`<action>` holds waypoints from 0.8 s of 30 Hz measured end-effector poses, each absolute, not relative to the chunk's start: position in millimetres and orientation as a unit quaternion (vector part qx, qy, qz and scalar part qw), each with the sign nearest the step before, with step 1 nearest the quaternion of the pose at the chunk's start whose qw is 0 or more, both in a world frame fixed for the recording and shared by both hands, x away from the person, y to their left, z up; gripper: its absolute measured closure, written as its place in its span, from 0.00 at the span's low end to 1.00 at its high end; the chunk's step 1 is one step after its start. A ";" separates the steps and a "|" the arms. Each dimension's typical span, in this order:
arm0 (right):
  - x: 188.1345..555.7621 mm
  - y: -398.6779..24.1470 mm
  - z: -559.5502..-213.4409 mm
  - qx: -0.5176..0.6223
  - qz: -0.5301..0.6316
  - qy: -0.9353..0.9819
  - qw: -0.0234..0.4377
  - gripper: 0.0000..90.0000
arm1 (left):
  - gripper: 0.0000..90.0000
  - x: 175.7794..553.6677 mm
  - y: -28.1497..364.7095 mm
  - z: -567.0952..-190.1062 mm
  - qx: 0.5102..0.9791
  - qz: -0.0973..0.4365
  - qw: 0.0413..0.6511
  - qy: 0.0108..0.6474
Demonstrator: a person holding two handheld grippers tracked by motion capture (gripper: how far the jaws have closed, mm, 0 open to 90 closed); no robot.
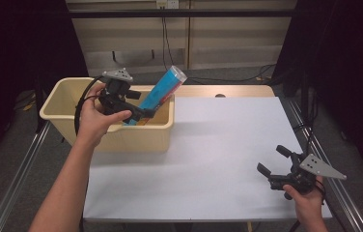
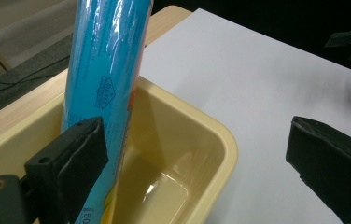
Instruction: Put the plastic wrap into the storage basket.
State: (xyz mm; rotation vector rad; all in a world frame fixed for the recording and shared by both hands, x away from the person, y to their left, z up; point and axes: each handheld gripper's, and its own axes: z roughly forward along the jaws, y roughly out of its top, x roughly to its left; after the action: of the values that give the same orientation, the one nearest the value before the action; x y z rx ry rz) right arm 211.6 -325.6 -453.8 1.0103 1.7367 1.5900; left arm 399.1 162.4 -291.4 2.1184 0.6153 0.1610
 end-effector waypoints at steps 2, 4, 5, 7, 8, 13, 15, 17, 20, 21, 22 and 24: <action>211.7 -325.5 -453.9 0.377 0.595 0.650 0.285 0.01 | 0.06 396.5 163.8 -294.7 0.855 0.062 0.450 0.251; 211.8 -325.3 -453.9 0.377 0.595 0.650 0.285 0.01 | 0.06 394.3 165.3 -298.3 0.854 0.064 0.451 0.251; 211.9 -325.3 -453.9 0.377 0.595 0.650 0.285 0.01 | 0.06 393.4 165.9 -299.7 0.853 0.063 0.453 0.253; 211.9 -325.3 -453.9 0.377 0.595 0.650 0.284 0.01 | 0.06 391.8 169.0 -303.8 0.847 0.063 0.462 0.256; 211.9 -325.3 -453.9 0.377 0.595 0.650 0.284 0.01 | 0.06 390.9 170.1 -305.6 0.843 0.061 0.468 0.258; 211.9 -325.3 -454.0 0.375 0.595 0.651 0.284 0.01 | 0.06 385.9 174.3 -311.1 0.837 0.064 0.479 0.257; 211.9 -325.2 -454.1 0.376 0.595 0.651 0.284 0.01 | 0.06 383.6 175.7 -313.3 0.832 0.064 0.486 0.259; 212.0 -325.2 -454.1 0.375 0.594 0.652 0.285 0.01 | 0.06 381.9 176.6 -315.3 0.830 0.065 0.488 0.260; 211.9 -324.9 -454.1 0.375 0.595 0.652 0.284 0.01 | 0.06 377.7 177.5 -319.9 0.827 0.062 0.496 0.257; 211.9 -324.9 -454.1 0.375 0.595 0.652 0.284 0.01 | 0.06 376.5 177.5 -321.1 0.825 0.060 0.499 0.258; 211.9 -324.9 -454.1 0.375 0.595 0.652 0.284 0.01 | 0.06 375.4 178.0 -322.3 0.825 0.061 0.501 0.256; 211.7 -324.9 -454.0 0.375 0.595 0.652 0.284 0.01 | 0.06 372.4 178.3 -325.4 0.822 0.061 0.505 0.257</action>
State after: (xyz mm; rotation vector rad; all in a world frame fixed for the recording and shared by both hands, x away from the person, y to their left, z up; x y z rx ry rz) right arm 211.7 -324.9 -454.0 1.0034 1.7440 1.5931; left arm 372.4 178.3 -325.4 1.9842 0.6195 0.1473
